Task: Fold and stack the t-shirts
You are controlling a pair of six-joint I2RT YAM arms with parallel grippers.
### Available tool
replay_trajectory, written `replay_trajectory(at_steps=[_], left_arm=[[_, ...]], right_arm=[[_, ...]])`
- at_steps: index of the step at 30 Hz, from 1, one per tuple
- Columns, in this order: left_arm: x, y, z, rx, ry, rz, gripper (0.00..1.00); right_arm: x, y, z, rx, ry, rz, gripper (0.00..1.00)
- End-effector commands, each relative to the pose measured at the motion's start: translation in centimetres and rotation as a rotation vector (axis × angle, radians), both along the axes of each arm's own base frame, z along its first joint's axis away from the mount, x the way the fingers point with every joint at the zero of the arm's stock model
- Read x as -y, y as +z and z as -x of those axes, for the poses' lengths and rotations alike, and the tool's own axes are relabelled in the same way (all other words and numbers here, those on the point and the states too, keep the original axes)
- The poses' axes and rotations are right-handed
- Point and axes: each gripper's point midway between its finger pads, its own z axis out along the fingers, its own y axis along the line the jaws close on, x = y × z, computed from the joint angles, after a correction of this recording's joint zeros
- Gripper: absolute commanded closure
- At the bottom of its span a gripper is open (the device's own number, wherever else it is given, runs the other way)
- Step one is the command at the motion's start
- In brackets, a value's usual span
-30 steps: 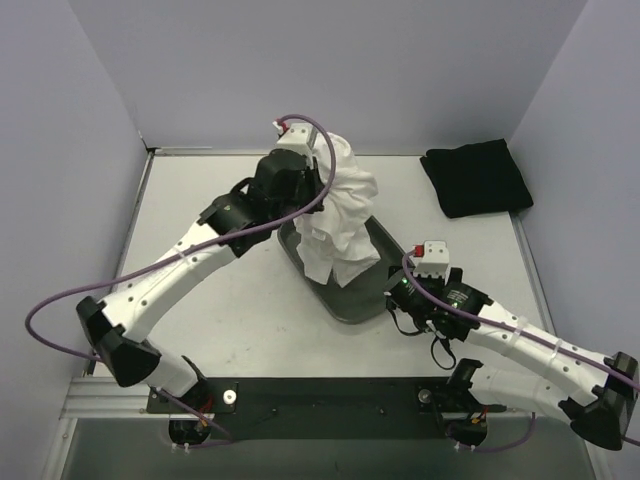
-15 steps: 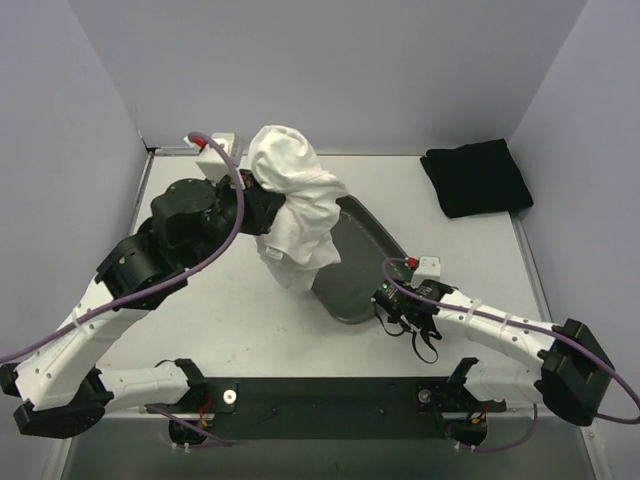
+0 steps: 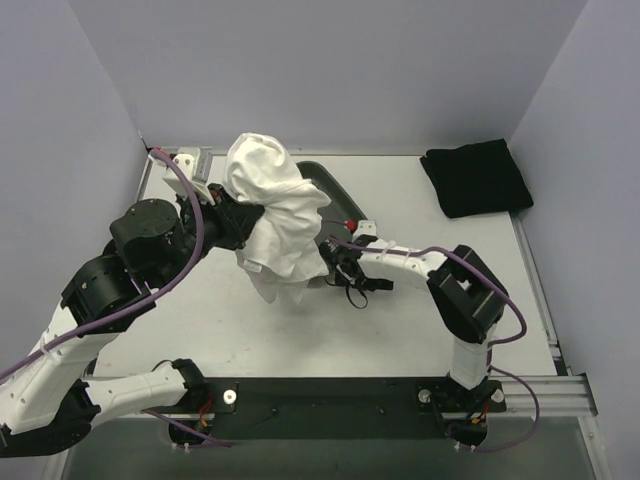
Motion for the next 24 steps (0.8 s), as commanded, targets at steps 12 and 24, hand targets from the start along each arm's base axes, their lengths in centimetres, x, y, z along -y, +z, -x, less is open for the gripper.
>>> replay_trajectory(at_steps=[12,24], left_arm=[[0.9,1.2,0.3,0.034,-0.037,0.053,1.0],[1.7,1.6,1.5,0.024,-0.117,0.084,1.0]], right_arm=[[-12.4,0.9,-9.0,0.049,0.257,-0.273,0.0],[-3.9,10.8,-4.8,0.239,0.145,-0.178,0.0]])
